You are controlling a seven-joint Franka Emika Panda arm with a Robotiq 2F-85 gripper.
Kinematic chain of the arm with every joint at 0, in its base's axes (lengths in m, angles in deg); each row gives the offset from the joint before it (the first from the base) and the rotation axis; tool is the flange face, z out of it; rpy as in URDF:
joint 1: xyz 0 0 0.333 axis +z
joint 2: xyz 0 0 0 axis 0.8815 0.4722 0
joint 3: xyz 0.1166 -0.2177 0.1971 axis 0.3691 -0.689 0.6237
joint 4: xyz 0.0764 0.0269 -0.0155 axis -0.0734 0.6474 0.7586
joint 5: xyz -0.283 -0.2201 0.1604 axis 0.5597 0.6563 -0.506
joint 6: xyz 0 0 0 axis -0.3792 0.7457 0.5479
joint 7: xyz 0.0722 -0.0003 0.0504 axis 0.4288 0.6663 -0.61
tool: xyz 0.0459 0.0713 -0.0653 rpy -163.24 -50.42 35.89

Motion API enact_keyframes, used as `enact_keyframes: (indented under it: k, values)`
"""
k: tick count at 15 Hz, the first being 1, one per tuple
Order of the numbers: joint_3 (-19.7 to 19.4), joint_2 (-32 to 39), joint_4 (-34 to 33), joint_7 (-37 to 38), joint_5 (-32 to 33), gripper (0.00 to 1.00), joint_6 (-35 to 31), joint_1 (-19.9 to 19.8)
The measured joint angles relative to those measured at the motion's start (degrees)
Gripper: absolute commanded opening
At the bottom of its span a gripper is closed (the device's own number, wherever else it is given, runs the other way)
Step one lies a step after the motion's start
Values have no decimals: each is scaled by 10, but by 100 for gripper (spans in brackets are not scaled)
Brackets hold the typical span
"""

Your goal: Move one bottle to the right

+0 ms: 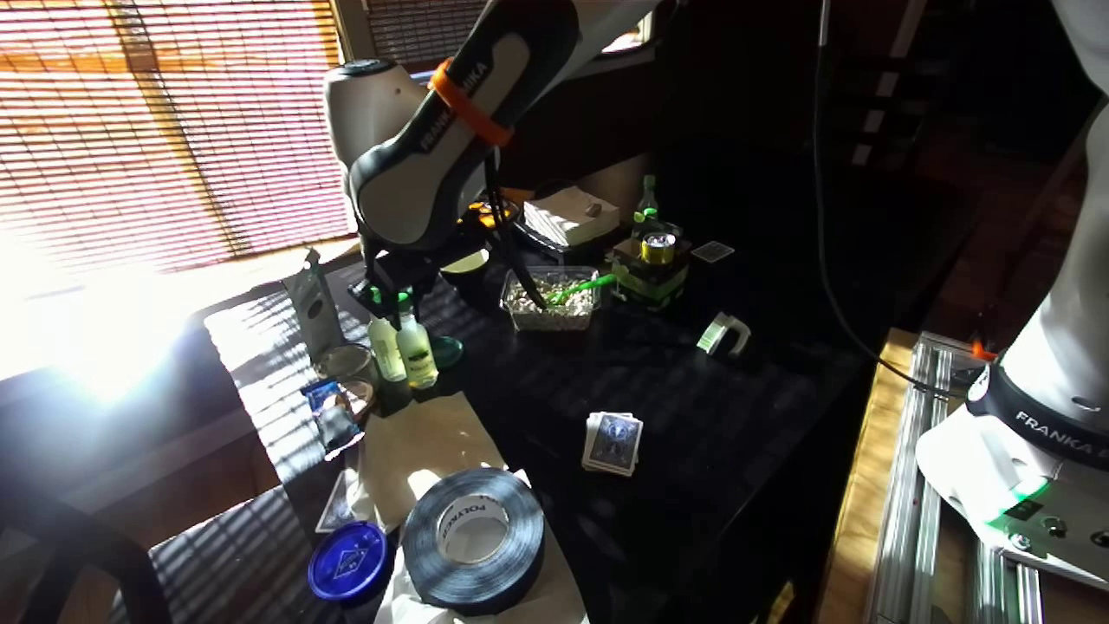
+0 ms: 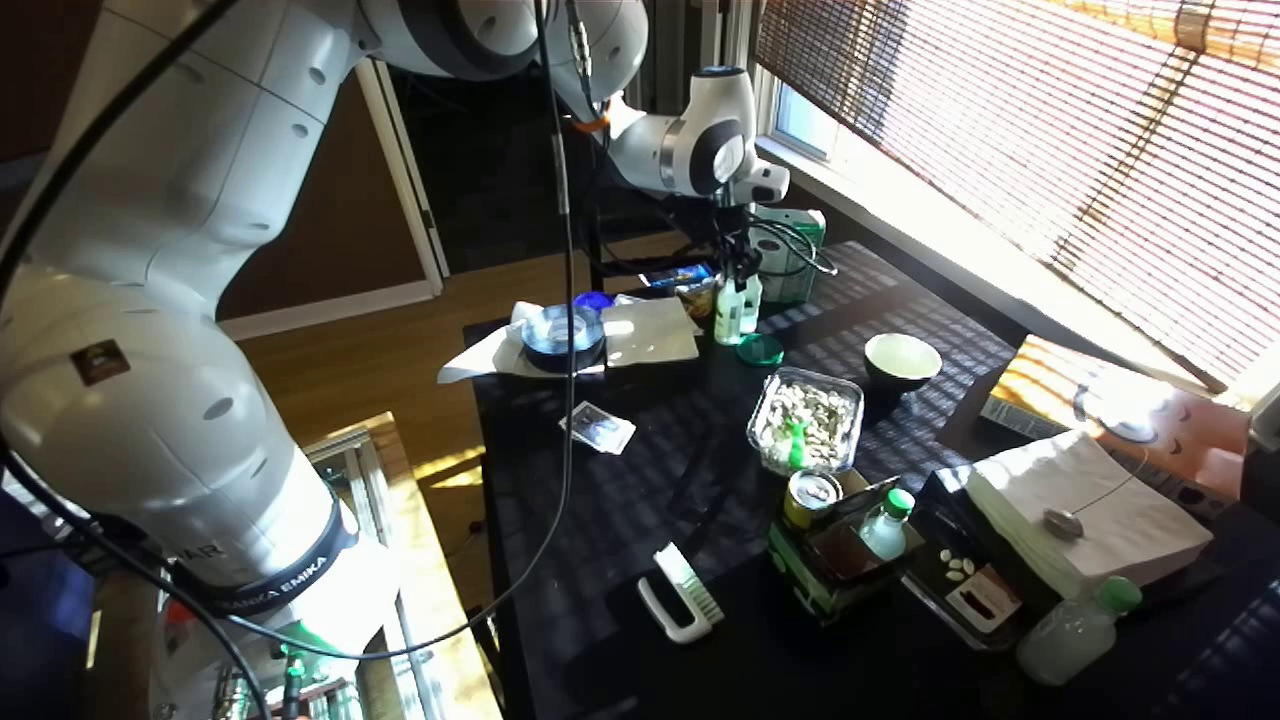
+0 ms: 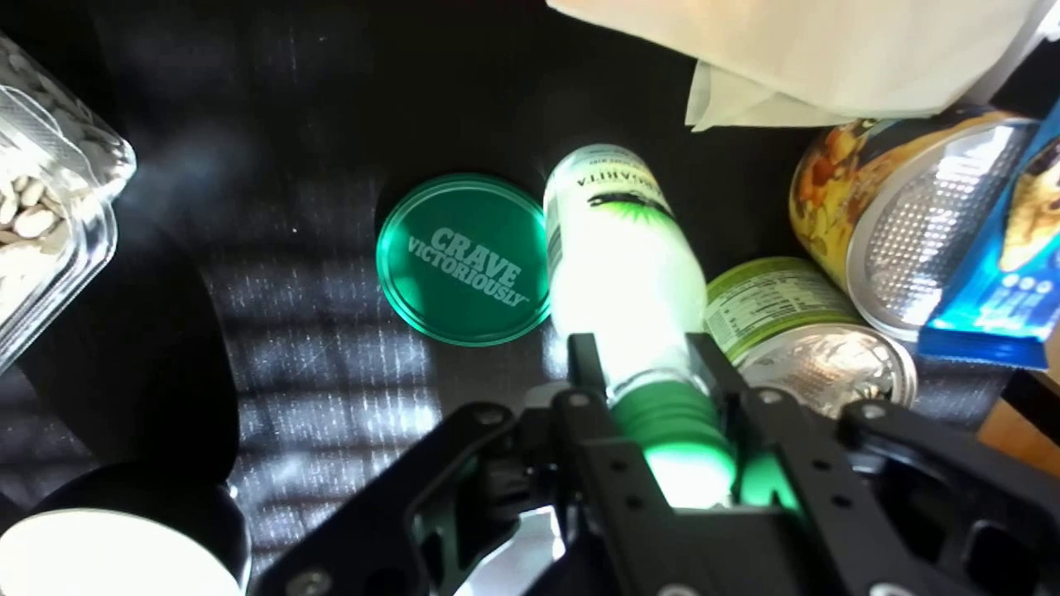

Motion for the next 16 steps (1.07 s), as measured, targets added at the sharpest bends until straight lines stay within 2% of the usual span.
enact_keyframes:
  k: [5,11,12,16]
  values:
    - [10,-39,13,-38,-18,7,29,-22]
    - [13,-141,103,-79,-45,7,50,-73]
    - [12,-155,119,-78,-48,29,56,-81]
    - [15,-184,158,-88,-68,29,63,-100]
